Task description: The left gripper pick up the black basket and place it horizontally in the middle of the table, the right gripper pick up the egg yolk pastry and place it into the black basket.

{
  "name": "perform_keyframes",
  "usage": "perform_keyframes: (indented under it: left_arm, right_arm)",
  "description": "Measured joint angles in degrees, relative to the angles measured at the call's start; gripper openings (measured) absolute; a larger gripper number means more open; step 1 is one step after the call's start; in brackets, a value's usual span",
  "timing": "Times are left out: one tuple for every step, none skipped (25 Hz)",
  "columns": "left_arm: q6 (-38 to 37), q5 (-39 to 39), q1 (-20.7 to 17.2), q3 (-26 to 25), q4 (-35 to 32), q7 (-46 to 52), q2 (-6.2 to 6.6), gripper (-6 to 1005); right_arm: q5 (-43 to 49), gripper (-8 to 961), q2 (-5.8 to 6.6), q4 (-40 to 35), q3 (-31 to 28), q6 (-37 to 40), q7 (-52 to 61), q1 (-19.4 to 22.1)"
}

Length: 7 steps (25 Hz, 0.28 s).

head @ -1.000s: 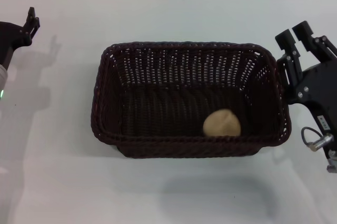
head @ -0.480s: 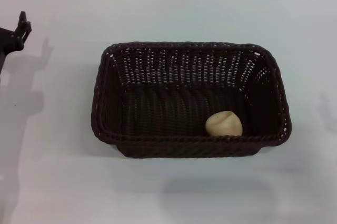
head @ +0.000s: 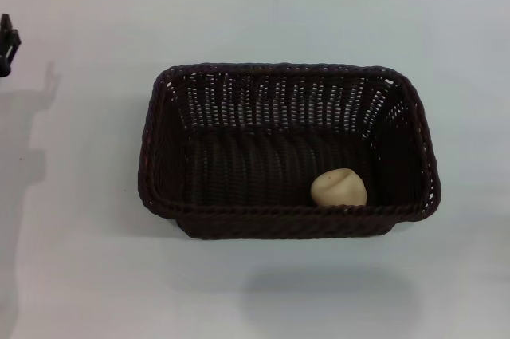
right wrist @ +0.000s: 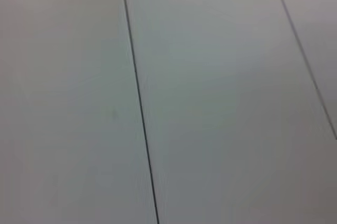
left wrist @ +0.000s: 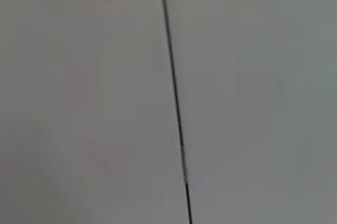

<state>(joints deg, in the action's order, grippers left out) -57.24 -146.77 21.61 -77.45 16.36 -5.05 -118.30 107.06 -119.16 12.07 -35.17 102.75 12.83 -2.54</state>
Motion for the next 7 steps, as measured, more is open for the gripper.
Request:
perform_keyframes:
  left_arm:
    - [-0.4,0.0,-0.3,-0.5,0.0,1.5,0.04,829]
    - [-0.7,0.0,-0.3,-0.6,0.0,2.2,0.08,829]
    - [-1.5,0.0,-0.5,-0.7,-0.1,3.4,0.12,829]
    - [-1.5,0.0,-0.5,-0.7,-0.1,3.4,0.12,829]
    - [-2.5,0.0,-0.8,-0.7,-0.1,4.0,0.13,829]
    - [-3.2,0.0,-1.0,-0.9,-0.1,4.1,0.12,829]
    - [-4.1,0.0,-1.3,-1.2,-0.1,4.2,0.04,829]
  right_arm:
    - [0.0,845,0.0,0.0,0.0,0.0,0.0,0.0]
    - [-0.1,845,-0.01,-0.1,-0.1,0.0,0.0,0.0]
    - [-0.2,845,-0.02,-0.3,-0.1,0.0,0.1,0.1]
    - [-0.2,845,-0.02,-0.3,-0.1,0.0,0.1,0.1]
    - [-0.6,845,-0.02,-0.3,-0.2,-0.1,0.1,0.1]
    - [-0.6,845,-0.02,-0.3,-0.2,-0.1,0.1,0.1]
    - [-0.9,845,-0.03,-0.3,-0.2,-0.1,0.1,0.1]
